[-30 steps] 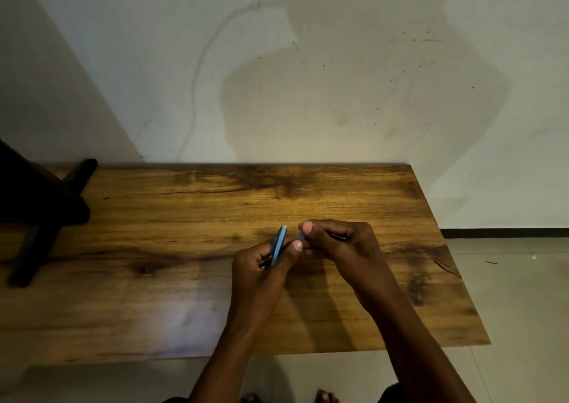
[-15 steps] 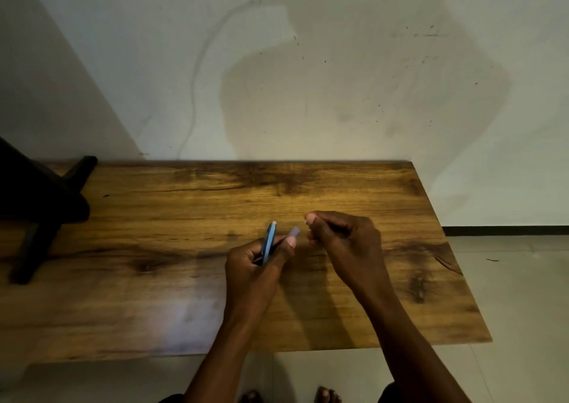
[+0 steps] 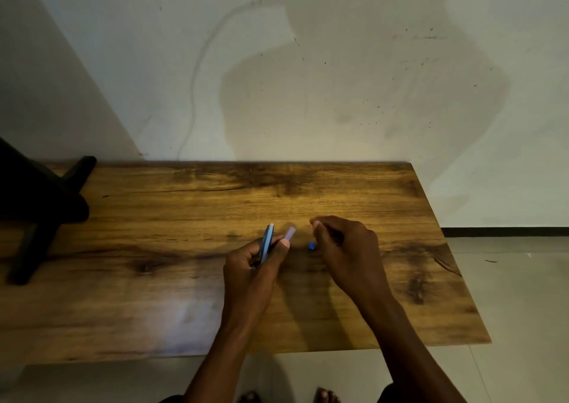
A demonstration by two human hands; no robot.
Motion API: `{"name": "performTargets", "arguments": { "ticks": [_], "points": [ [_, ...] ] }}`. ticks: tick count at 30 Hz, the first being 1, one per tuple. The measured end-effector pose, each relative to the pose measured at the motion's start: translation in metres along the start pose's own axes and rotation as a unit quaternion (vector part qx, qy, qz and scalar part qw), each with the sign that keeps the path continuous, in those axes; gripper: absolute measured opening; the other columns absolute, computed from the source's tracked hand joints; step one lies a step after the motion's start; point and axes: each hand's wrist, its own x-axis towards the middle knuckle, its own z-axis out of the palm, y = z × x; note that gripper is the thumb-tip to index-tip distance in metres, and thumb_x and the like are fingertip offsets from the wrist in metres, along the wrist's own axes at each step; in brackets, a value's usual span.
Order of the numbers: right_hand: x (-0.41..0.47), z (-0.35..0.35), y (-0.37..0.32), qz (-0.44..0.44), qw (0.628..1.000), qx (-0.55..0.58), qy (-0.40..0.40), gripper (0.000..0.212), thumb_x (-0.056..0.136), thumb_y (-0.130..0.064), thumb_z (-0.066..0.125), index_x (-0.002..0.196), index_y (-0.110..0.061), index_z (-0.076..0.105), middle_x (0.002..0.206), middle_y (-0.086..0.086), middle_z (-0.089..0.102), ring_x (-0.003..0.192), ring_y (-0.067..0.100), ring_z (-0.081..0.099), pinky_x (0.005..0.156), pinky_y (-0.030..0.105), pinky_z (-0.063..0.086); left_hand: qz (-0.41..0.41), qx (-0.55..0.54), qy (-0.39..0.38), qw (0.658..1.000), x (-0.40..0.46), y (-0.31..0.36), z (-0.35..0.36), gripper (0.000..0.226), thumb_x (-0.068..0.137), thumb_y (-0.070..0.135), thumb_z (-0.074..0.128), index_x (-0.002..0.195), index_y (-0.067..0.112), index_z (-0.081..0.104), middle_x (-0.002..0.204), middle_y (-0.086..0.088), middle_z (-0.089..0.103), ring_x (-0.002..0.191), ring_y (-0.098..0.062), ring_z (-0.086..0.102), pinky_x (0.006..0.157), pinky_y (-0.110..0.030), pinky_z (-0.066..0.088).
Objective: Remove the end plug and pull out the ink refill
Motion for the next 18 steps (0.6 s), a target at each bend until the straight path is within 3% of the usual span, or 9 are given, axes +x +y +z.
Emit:
{"name": "performTargets", "arguments": {
  "ticks": [3,7,11,14,16,18],
  "points": [
    [0.001,0.001,-0.006,0.034,0.990,0.113,-0.074,0.024,0.094,-0.026,0.068,0.118,-0.024,0.074,0.104,-0.010,0.076,0.089,-0.002,0.072,0.076,0.015,0.058,-0.003,0.006,-0.015,1.000,0.000,0.001,0.002,0.012,0.088,0.022,0.072,0.082,0.032,0.076,0.048,0.015,0.064,0.044,0.006,0.055,0.046,-0.007,0.040],
    [-0.001,0.006,-0.006,0.047,0.985,0.157,-0.060,0.015,0.088,-0.017,0.075,0.103,-0.019,0.080,0.096,-0.011,0.078,0.089,-0.005,0.071,0.073,0.012,0.055,-0.011,0.032,-0.023,0.999,0.001,-0.002,0.004,0.009,0.089,0.029,0.072,0.085,0.036,0.076,0.063,0.010,0.073,0.055,0.004,0.063,0.053,-0.010,0.045],
    [0.001,0.004,0.002,0.074,0.977,0.192,-0.050,0.013,0.087,-0.016,0.077,0.100,-0.018,0.080,0.092,-0.004,0.080,0.087,0.007,0.075,0.080,0.034,0.063,-0.008,0.068,0.003,0.998,0.002,-0.004,0.004,0.006,0.088,0.038,0.070,0.084,0.042,0.071,0.077,0.008,0.075,0.074,-0.001,0.068,0.064,-0.016,0.052],
    [0.001,0.005,0.005,0.087,0.979,0.181,-0.032,0.016,0.086,-0.016,0.079,0.101,-0.016,0.079,0.091,-0.002,0.080,0.084,0.008,0.076,0.079,0.040,0.064,0.000,0.132,0.026,0.991,0.003,-0.005,0.005,0.017,0.096,0.027,0.061,0.111,0.033,0.067,0.099,0.011,0.070,0.087,-0.002,0.064,0.064,-0.004,0.046],
    [0.002,0.005,0.007,0.089,0.980,0.175,-0.024,0.016,0.085,-0.016,0.079,0.101,-0.016,0.079,0.091,-0.003,0.079,0.084,0.007,0.076,0.079,0.040,0.064,0.015,0.202,0.038,0.978,0.006,-0.008,0.005,0.033,0.099,0.021,0.056,0.131,0.022,0.063,0.119,0.002,0.066,0.101,-0.006,0.059,0.066,-0.005,0.040],
    [0.002,0.004,0.008,0.090,0.980,0.176,-0.021,0.016,0.085,-0.015,0.080,0.101,-0.015,0.079,0.091,-0.003,0.079,0.083,0.007,0.076,0.077,0.040,0.064,0.031,0.270,0.051,0.961,0.006,-0.009,0.005,0.039,0.098,0.016,0.057,0.137,0.019,0.059,0.123,-0.003,0.061,0.104,-0.007,0.054,0.064,-0.005,0.036]
  ]
}}
